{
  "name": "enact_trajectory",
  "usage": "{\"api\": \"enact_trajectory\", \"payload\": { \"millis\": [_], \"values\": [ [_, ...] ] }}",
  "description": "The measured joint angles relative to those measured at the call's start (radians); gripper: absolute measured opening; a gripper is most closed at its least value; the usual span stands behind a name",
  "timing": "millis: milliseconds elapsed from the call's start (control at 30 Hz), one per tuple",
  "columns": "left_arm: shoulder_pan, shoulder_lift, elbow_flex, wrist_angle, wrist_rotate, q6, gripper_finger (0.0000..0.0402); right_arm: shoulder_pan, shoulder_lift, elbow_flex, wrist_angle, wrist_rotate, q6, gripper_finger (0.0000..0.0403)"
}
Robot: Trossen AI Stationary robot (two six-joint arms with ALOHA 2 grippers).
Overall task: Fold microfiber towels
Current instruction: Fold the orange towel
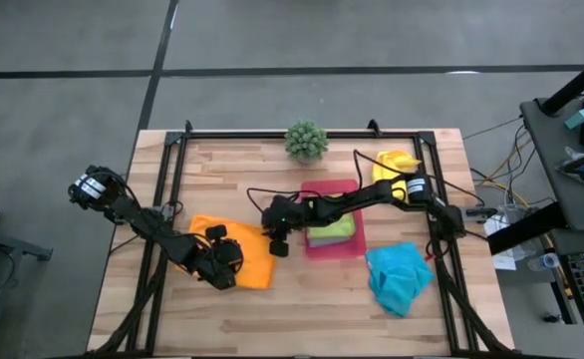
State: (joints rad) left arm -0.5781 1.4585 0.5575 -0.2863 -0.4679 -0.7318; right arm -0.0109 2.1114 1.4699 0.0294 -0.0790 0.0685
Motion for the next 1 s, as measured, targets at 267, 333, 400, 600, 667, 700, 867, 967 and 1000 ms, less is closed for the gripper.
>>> {"api": "enact_trajectory", "payload": {
  "millis": [267, 333, 400, 600, 667, 700, 867, 967, 1000],
  "values": [
    [0.000, 0.001, -0.002, 0.012, -0.005, 0.006, 0.0155, 0.005, 0.000, 0.000, -0.014, -0.156, 0.012, 0.0065],
    [0.000, 0.001, -0.002, 0.013, -0.005, 0.006, 0.0155, 0.007, 0.000, 0.000, -0.024, -0.156, 0.010, 0.0060],
    [0.000, 0.001, -0.002, 0.013, -0.006, 0.006, 0.0155, 0.007, 0.000, 0.000, -0.032, -0.156, 0.005, 0.0053],
    [0.000, 0.001, -0.002, 0.014, -0.006, 0.006, 0.0155, 0.010, -0.002, 0.000, -0.040, -0.182, -0.011, 0.0037],
    [0.000, 0.001, -0.002, 0.014, -0.006, 0.006, 0.0155, 0.017, -0.010, 0.000, -0.057, -0.212, -0.038, 0.0036],
    [0.000, 0.001, -0.002, 0.015, -0.006, 0.006, 0.0155, 0.020, -0.018, 0.000, -0.063, -0.208, -0.044, 0.0036],
    [0.000, 0.001, -0.002, 0.015, -0.006, 0.006, 0.0155, 0.022, -0.078, 0.000, -0.094, -0.007, -0.082, 0.0036],
    [0.000, 0.001, -0.002, 0.016, -0.007, 0.006, 0.0155, 0.016, -0.093, 0.001, -0.117, 0.124, -0.114, 0.0036],
    [0.000, 0.001, -0.002, 0.016, -0.008, 0.006, 0.0155, 0.014, -0.092, 0.001, -0.122, 0.129, -0.120, 0.0036]
  ]
}}
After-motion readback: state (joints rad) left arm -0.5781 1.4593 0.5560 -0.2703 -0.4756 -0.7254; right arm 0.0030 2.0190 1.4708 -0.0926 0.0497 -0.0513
